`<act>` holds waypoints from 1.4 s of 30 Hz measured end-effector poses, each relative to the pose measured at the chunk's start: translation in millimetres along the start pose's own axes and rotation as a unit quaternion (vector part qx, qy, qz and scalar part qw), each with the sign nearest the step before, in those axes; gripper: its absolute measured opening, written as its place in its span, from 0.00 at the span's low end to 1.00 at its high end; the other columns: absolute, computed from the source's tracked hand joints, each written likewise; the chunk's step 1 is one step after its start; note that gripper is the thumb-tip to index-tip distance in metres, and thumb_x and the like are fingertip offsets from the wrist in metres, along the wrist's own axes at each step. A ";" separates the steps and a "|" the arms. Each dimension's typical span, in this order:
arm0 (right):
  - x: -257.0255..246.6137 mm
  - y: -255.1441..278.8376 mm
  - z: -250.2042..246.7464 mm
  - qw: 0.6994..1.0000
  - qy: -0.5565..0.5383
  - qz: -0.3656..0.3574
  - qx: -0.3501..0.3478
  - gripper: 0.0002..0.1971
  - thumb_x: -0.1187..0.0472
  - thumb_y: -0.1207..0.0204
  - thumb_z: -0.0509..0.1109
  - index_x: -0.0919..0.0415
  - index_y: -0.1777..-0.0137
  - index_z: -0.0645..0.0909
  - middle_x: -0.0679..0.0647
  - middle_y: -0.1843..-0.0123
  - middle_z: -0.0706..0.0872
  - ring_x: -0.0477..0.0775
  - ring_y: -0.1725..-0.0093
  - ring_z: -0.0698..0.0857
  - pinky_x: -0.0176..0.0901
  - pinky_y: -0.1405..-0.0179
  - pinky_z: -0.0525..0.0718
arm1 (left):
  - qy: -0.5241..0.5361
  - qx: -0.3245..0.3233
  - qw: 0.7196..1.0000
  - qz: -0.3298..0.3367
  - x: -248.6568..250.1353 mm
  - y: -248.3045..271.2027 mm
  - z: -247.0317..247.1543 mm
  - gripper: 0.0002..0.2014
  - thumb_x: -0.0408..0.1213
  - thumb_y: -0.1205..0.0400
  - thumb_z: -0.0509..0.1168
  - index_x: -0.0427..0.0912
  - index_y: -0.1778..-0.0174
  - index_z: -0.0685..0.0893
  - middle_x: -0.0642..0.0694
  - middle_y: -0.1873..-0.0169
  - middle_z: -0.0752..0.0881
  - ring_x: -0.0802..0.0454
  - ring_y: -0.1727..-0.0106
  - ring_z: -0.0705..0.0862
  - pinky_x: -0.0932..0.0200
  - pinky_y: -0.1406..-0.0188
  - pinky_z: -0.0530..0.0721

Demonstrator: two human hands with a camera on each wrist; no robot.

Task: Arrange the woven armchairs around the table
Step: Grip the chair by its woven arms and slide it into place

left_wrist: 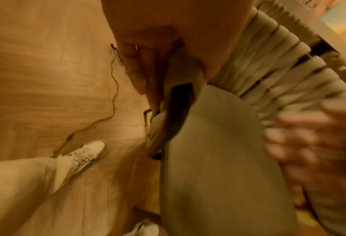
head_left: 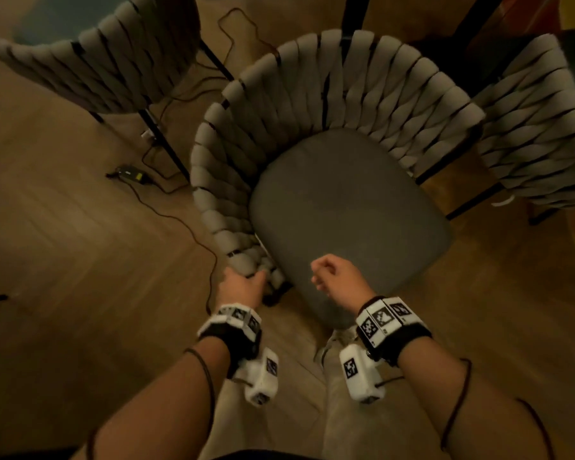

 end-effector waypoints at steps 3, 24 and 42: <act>-51.1 -22.1 61.9 0.999 0.037 -0.022 0.006 0.10 0.58 0.19 0.68 0.59 0.41 0.83 0.56 0.51 0.86 0.51 0.51 0.82 0.40 0.48 0.77 | -0.051 -0.074 0.995 0.041 -15.1 0.7 -10.3 0.36 0.70 0.26 0.59 0.43 0.35 0.79 0.41 0.39 0.86 0.37 0.36 0.84 0.50 0.43 0.81; -68.1 -35.5 198.7 0.954 0.299 0.011 -0.006 0.35 0.56 0.25 0.68 0.50 0.18 0.59 0.62 0.33 0.83 0.68 0.38 0.84 0.57 0.40 0.83 | -0.192 -0.024 0.936 0.295 154.8 -142.8 -159.2 0.22 0.49 0.19 0.64 0.40 0.33 0.74 0.37 0.37 0.83 0.36 0.37 0.82 0.49 0.45 0.79; 20.2 39.1 185.6 0.904 0.414 -0.008 -0.109 0.31 0.50 0.24 0.66 0.40 0.21 0.64 0.46 0.25 0.79 0.56 0.28 0.76 0.59 0.25 0.65 | -0.156 0.005 0.976 0.151 74.1 -130.1 -134.3 0.20 0.42 0.20 0.63 0.38 0.34 0.70 0.30 0.40 0.83 0.29 0.40 0.83 0.41 0.45 0.81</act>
Point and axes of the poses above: each hand's wrist, its own y-axis away from the middle knuckle, its own z-axis out of the palm, x = y × z, the point moved 10 cm from there along -y, towards the middle knuckle
